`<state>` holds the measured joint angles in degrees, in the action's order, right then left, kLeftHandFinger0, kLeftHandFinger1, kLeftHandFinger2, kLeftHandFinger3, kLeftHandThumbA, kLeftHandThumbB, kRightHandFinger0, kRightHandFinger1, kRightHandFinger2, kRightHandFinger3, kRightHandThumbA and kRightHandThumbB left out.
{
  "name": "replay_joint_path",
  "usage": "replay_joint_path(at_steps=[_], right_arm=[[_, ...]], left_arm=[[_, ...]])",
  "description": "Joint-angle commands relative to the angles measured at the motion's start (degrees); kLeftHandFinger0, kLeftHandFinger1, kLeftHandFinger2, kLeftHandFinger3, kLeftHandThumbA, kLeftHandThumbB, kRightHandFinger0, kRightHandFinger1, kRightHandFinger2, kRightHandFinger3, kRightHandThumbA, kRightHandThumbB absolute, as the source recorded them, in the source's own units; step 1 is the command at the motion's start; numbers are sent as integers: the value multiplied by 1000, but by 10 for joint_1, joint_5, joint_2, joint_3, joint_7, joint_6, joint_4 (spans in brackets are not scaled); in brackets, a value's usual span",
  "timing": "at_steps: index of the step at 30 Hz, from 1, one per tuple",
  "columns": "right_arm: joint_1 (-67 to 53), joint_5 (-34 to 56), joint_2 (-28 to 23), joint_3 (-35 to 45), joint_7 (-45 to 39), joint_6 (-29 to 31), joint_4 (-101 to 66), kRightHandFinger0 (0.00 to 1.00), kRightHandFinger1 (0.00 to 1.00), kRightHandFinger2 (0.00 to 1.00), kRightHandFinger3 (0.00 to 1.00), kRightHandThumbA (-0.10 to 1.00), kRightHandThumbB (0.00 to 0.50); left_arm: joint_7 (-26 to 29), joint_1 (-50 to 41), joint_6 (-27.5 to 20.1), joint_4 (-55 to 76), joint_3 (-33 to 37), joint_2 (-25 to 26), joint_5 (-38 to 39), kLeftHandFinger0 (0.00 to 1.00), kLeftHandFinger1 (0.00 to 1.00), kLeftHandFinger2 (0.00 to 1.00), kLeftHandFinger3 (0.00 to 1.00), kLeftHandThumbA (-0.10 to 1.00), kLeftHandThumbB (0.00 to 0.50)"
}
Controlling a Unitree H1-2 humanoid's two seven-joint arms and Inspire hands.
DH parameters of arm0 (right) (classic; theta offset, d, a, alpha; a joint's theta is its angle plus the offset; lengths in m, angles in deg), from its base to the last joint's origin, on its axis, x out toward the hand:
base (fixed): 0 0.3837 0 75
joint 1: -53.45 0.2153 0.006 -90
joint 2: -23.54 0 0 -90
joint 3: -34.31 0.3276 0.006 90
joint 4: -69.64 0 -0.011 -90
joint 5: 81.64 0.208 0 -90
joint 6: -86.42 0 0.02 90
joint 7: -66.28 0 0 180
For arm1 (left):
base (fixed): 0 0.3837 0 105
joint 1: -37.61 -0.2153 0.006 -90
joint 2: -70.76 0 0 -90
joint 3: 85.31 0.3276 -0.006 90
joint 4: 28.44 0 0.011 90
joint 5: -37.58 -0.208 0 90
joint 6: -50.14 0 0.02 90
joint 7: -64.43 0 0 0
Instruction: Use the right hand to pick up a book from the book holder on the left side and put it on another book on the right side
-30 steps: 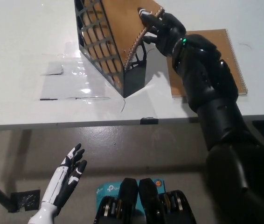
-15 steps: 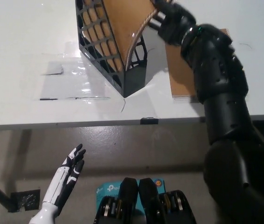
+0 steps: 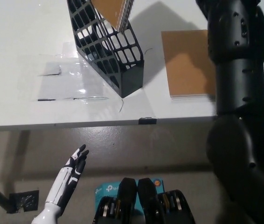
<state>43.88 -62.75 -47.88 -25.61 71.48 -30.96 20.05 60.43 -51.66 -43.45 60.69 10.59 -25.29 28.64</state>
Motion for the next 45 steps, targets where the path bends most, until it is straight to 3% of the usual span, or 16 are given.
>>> replay_joint_path(at_steps=[1,6,12,15,16,17,18,19,25,26,27,32,36,40,45], right_arm=[[142,64,-42,-14,-9,5,-72,0,300,859,1000,-100,51],[138,98,-62,3,13,5,-58,0,260,831,1000,-100,64],[119,189,-93,6,19,5,-37,0,173,720,1000,-100,18],[105,234,-108,11,28,5,-36,0,169,709,1000,-100,49],[99,247,-111,22,36,5,-40,0,151,677,903,-100,58],[95,256,-109,30,46,5,-45,0,151,673,846,-100,62],[87,273,-111,37,55,5,-51,0,173,694,981,-100,72],[82,284,-112,40,59,5,-53,0,186,688,1000,-100,65],[54,347,-135,28,59,5,-38,0,210,725,999,-100,36],[51,358,-140,28,51,5,-26,0,222,737,919,-100,33],[50,364,-142,26,49,5,-22,0,293,742,1000,-100,32],[36,368,-148,30,44,5,-3,0,307,754,1000,-100,51],[31,369,-156,29,32,5,28,0,329,751,1000,-100,34],[25,358,-163,36,14,5,64,0,301,749,1000,-100,41],[15,326,-172,36,1,5,101,0,215,661,1000,-100,55]], left_arm=[[0,4,-37,10,-1,16,-13,1000,1000,1000,1000,1000,0],[0,-7,-37,15,-2,16,-10,1000,1000,1000,1000,1000,0],[1,-29,-36,20,-7,15,-2,1000,1000,1000,1000,1000,0],[4,-42,-36,23,-9,14,-2,1000,1000,1000,1000,1000,1],[5,-47,-36,24,-10,14,-3,1000,1000,1000,1000,996,0],[8,-51,-37,25,-10,14,-7,1000,1000,1000,1000,995,0],[9,-55,-38,26,-10,15,-9,1000,1000,1000,1000,996,0],[10,-59,-39,26,-10,14,-8,1000,1000,1000,1000,990,0],[13,-71,-47,29,-15,16,-7,1000,1000,1000,1000,974,0],[13,-72,-44,30,-17,16,-6,1000,1000,1000,1000,971,0],[13,-74,-42,31,-17,15,-6,1000,1000,1000,1000,970,0],[17,-78,-48,29,-18,15,-10,1000,1000,1000,1000,956,0],[17,-79,-43,32,-21,15,-11,1000,1000,1000,1000,961,0],[14,-79,-41,33,-24,15,-10,1000,1000,1000,1000,977,0],[11,-80,-42,33,-28,13,-14,1000,1000,1000,1000,946,0]])
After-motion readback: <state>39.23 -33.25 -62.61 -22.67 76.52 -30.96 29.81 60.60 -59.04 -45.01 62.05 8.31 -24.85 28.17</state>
